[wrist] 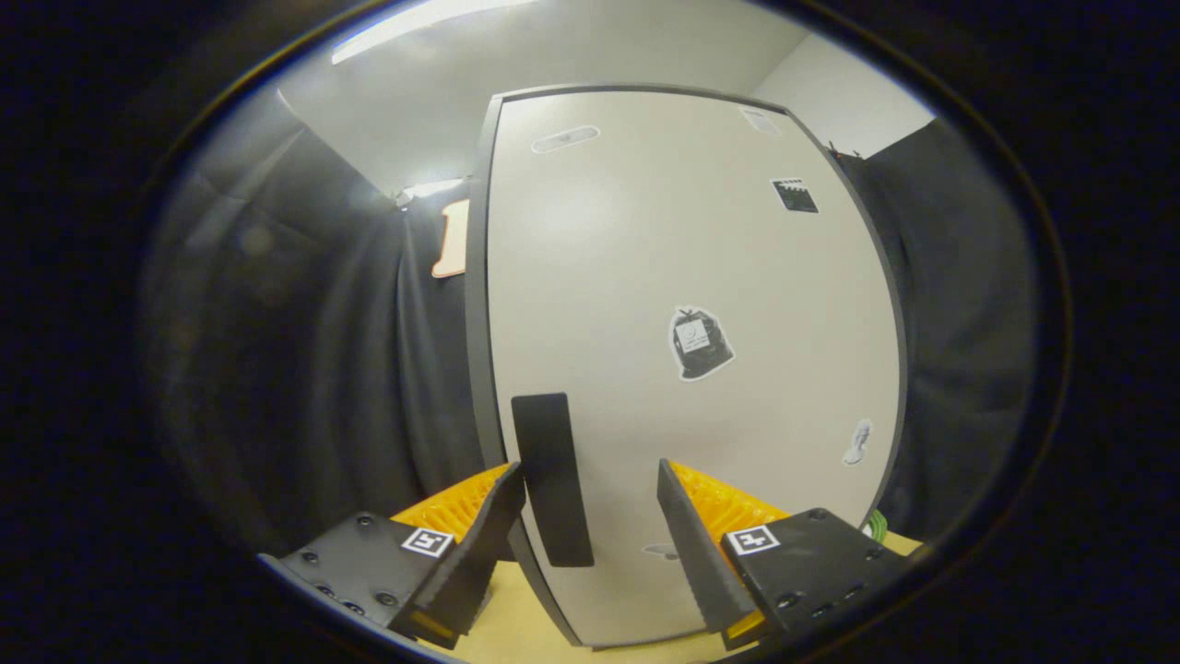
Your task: Open the shoe cabinet door, grab the shoes and put them into the shoe cabinet, then close the shoe cabinet door.
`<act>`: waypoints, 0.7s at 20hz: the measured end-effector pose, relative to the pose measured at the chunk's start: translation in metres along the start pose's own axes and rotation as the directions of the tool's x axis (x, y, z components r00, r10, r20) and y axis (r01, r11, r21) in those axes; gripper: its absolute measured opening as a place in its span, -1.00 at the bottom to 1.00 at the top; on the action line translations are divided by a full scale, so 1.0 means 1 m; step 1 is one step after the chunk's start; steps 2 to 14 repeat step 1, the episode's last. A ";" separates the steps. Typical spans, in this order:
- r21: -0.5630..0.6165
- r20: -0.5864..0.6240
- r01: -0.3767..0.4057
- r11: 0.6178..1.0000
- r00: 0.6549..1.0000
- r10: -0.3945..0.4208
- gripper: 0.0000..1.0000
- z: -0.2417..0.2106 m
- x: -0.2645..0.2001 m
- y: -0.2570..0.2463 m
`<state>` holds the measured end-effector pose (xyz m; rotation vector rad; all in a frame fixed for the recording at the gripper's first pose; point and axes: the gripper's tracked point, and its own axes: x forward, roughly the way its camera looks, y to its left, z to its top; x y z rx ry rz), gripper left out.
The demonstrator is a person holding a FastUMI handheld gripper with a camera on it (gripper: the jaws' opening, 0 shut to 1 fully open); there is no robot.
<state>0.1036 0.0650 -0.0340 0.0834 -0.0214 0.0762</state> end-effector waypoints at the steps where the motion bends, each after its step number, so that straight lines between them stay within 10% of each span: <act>1: -0.004 0.004 0.000 1.000 1.000 0.000 0.83 0.003 -0.006 -0.003; 14: -0.004 0.004 0.000 1.000 1.000 0.000 0.83 0.003 -0.006 -0.003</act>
